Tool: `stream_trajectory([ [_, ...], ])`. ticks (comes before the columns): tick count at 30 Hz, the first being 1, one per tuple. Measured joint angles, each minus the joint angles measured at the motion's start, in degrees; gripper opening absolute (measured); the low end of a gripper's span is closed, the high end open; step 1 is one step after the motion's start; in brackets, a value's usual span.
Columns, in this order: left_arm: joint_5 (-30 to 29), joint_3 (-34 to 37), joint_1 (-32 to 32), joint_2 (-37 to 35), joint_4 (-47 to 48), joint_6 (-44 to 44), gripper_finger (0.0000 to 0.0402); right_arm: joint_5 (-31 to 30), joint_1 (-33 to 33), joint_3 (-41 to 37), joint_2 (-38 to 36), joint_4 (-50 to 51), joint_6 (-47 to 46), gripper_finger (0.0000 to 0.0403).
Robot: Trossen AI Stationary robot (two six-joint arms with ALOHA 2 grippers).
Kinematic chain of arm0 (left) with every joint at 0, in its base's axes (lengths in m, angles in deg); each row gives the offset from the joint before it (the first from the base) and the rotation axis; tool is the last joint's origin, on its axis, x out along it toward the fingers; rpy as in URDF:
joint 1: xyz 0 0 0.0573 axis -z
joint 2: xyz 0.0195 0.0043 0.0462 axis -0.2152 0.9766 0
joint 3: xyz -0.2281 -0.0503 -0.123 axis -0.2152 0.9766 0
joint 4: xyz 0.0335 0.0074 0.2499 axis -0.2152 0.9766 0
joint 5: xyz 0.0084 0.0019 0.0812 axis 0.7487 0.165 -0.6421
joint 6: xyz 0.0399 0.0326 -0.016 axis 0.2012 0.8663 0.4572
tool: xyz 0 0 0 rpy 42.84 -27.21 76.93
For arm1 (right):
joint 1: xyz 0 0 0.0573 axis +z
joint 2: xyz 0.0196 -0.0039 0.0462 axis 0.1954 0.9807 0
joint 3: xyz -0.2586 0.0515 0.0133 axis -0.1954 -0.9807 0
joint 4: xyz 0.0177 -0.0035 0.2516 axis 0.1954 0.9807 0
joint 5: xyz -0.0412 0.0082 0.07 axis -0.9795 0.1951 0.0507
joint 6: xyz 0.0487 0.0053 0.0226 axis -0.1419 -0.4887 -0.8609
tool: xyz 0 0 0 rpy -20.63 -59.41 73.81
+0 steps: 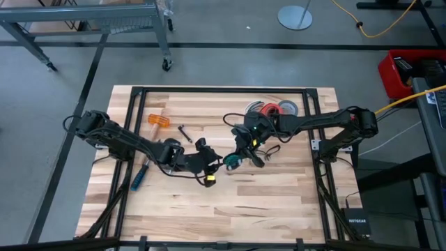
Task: Coil cords
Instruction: Coil the green wire to the spool
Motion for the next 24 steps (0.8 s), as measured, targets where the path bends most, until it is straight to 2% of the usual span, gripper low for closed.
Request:
stream_trajectory([
  [19,0.19,0.0,0.7,-0.06,1.75,-1.14,0.0078,-0.85,0.27,-0.02,0.0,0.82,-0.08,0.0006],
  [24,-1.25,0.0,-0.11,-0.07,1.71,-0.87,0.0069,-0.88,0.24,-0.04,0.0,0.94,-0.55,0.0007],
])
